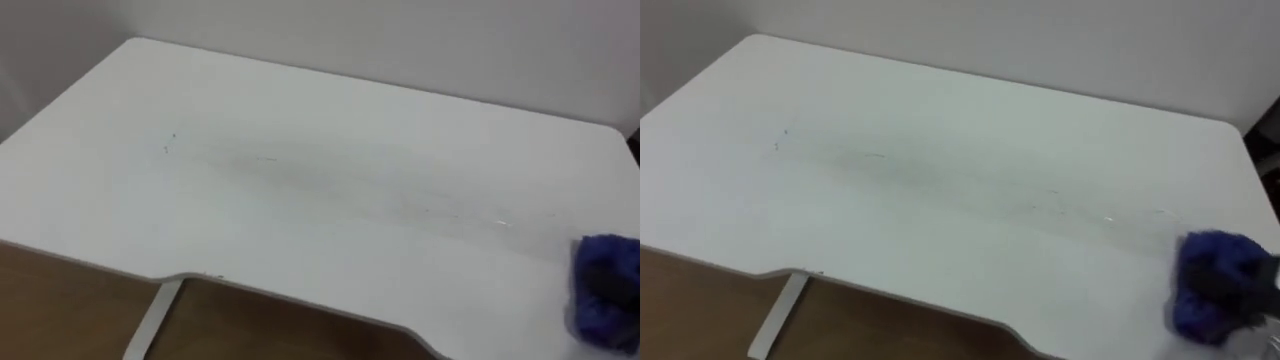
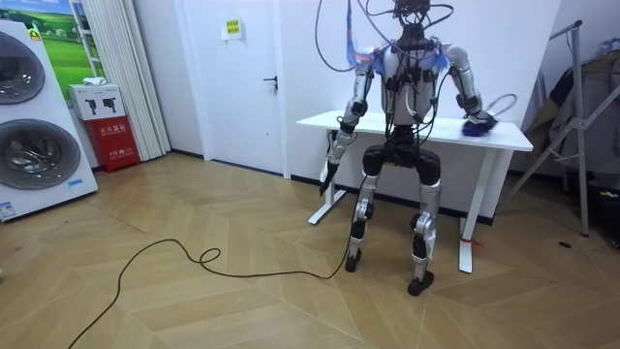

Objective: Wipe table

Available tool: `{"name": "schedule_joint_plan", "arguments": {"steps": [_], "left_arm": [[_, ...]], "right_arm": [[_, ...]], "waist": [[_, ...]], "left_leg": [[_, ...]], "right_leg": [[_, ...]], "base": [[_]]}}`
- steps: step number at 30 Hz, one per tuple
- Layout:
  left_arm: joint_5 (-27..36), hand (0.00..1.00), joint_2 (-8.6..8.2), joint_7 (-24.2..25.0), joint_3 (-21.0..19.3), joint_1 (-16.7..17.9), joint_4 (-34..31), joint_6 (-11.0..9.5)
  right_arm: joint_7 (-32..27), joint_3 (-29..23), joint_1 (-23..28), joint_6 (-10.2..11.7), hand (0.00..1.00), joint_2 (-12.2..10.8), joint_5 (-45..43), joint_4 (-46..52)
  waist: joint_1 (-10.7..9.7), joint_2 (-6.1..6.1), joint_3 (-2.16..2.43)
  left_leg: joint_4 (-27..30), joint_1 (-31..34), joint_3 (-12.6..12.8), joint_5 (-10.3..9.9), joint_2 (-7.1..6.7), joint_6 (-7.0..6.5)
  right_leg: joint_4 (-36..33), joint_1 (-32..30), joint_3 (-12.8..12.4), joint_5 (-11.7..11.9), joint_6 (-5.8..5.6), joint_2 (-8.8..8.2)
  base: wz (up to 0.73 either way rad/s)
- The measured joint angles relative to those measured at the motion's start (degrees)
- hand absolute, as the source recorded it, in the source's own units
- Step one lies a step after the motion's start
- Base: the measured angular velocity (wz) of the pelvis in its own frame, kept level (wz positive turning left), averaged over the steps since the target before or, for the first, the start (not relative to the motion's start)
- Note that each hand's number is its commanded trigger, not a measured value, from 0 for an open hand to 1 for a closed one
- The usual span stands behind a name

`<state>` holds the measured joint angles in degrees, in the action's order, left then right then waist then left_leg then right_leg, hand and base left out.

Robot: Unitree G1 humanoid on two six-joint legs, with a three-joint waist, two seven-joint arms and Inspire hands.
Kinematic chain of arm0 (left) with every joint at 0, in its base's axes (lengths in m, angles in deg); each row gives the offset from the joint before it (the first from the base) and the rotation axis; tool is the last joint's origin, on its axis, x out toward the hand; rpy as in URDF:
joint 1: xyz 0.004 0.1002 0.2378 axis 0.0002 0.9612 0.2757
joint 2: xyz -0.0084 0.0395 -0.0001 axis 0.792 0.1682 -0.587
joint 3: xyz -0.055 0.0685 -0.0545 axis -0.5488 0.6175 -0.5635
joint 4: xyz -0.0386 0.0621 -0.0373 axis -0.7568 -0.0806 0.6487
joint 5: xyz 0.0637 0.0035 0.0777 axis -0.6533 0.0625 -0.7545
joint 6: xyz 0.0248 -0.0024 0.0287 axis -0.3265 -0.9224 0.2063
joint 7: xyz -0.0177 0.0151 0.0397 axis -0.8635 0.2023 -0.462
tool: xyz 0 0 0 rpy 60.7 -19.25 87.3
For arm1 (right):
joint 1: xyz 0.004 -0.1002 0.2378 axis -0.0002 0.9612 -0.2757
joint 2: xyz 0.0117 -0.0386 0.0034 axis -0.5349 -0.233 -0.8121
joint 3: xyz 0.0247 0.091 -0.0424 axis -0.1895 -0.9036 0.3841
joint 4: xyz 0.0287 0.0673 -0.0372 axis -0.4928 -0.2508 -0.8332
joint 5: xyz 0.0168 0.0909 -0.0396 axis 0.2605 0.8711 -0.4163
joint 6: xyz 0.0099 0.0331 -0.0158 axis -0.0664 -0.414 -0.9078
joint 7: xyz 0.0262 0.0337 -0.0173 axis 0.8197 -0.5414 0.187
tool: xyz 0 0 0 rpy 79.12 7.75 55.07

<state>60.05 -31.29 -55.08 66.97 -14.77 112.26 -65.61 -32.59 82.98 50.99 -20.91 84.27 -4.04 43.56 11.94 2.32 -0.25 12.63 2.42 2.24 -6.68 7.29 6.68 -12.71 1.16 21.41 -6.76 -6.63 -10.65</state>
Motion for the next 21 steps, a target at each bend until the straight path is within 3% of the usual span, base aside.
{"name": "schedule_joint_plan", "arguments": {"steps": [4, 6, 8, 12, 14, 15, 16, 21], "left_arm": [[-0.1, 0.00, -0.10, 0.8, 0.0, 0.9, -0.2, 0.5], [0.0, 0.00, -0.15, 1.4, -0.1, 2.7, -1.4, 1.2], [0.0, 0.00, -0.17, 1.9, -0.2, 3.1, -1.9, 1.7], [0.0, 0.00, -0.30, 2.2, 0.6, 1.5, -1.9, 1.6], [0.1, 0.00, 0.25, 2.2, 2.1, 0.3, -2.1, 1.3], [0.1, 0.00, 0.25, 2.2, 2.4, 0.1, -2.7, 1.2], [0.1, 0.00, 0.25, 2.2, 2.6, 0.0, -3.1, 1.2], [0.1, 0.00, 0.25, 2.2, 3.3, -1.2, -4.2, 1.2]], "right_arm": [[1.3, 5.2, -1.8, 0.1, 1.00, -1.4, -4.0, 3.8], [2.6, 5.2, -0.6, 0.3, 1.00, -2.0, -5.9, 6.9], [3.4, 5.2, 0.8, 0.3, 1.00, -2.0, -6.0, 8.2], [4.4, 6.0, 2.1, -0.2, 1.00, -2.6, -9.1, 11.3], [4.2, 6.9, 2.1, -0.2, 0.44, -2.6, -10.4, 11.8], [4.1, 7.1, 2.1, -0.2, 0.05, -2.7, -10.7, 12.0], [4.1, 7.3, 2.1, -0.2, 0.00, -2.7, -10.7, 12.0], [4.2, 7.4, 2.3, -0.9, 0.00, -3.4, -12.4, 12.0]], "waist": [[2.4, -0.13, -0.01], [2.4, 0.27, 0.33], [2.4, 0.76, 0.08], [2.2, 1.10, 0.03], [2.1, 1.05, 0.04], [2.0, 1.02, 0.07], [2.0, 1.02, 0.06], [0.8, 0.61, 0.05]], "left_leg": [[-0.7, 0.4, -1.2, 0.6, -0.29, -0.27], [-1.0, 0.7, -2.4, 0.7, -0.52, -0.22], [-1.2, 0.4, -2.8, 0.7, -0.52, -0.13], [-2.3, -0.8, -2.8, 0.4, -0.52, 0.08], [-2.6, -0.9, -2.5, 0.4, -0.50, 0.08], [-2.8, -1.2, -2.3, 0.4, -0.50, 0.08], [-2.9, -1.3, -2.3, 0.4, -0.50, 0.08], [-3.0, -2.4, -1.9, 0.0, -0.37, 0.13]], "right_leg": [[0.1, 0.1, 1.2, 0.0, 0.45, 0.01], [0.1, 0.4, 2.4, -0.3, 0.88, -0.02], [0.4, 1.1, 2.9, -0.6, 0.83, 0.06], [1.2, 2.1, 3.0, -0.8, 0.61, 0.20], [1.2, 2.0, 2.8, -0.8, 0.60, 0.20], [1.2, 2.0, 2.6, -0.8, 0.59, 0.20], [1.2, 2.1, 2.6, -0.8, 0.59, 0.20], [1.2, 2.8, 2.5, -0.8, 0.60, 0.24]], "base": [[0.18], [0.24], [0.17], [0.01], [-0.06], [-0.08], [-0.05], [-0.02]]}}
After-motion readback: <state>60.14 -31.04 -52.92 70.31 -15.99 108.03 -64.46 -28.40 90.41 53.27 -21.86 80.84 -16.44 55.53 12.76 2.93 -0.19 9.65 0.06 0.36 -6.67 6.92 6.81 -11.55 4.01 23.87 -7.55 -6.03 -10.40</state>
